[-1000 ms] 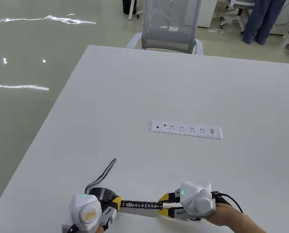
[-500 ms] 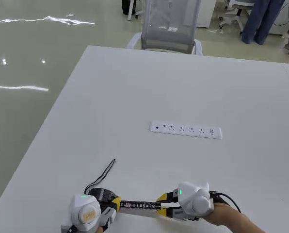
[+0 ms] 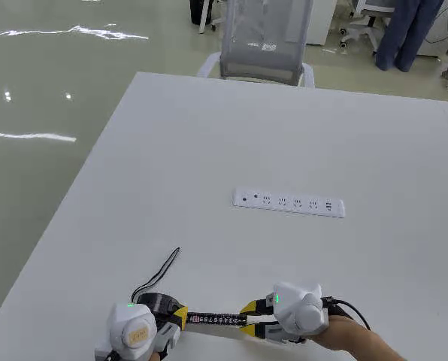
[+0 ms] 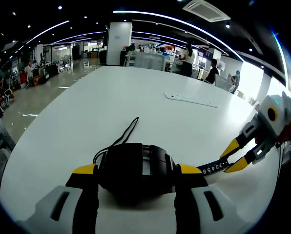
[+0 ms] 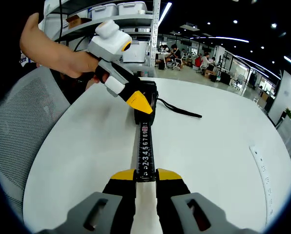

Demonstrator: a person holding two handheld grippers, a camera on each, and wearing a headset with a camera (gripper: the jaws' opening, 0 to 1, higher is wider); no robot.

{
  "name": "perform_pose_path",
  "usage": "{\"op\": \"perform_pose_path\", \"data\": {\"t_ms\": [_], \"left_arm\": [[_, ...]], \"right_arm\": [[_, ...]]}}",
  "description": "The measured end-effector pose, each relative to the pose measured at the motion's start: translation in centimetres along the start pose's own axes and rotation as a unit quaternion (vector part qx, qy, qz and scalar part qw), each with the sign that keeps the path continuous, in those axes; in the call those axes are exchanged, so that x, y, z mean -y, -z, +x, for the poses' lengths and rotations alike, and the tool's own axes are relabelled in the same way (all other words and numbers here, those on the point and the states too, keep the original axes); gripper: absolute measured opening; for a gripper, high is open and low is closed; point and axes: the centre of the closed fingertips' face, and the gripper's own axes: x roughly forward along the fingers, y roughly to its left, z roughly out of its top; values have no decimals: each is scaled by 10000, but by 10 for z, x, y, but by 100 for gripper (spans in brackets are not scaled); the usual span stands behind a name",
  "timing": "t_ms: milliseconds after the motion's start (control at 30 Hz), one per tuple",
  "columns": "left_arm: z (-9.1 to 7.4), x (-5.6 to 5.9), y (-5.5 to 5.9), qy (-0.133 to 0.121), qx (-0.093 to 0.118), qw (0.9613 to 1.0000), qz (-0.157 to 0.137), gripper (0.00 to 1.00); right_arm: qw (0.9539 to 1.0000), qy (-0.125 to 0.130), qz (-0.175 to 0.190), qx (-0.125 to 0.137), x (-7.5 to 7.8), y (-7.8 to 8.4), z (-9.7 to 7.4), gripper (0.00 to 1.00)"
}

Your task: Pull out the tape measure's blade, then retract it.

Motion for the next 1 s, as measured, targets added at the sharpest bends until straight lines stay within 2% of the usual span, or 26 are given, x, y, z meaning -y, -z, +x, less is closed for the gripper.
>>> {"op": "perform_pose_path", "data": {"t_ms": [1000], "left_arm": [[-1,1,-1,-4,14,10000,12,60]], "right_arm": [[10000,12,-30,-2,1,-5,4,14]]}}
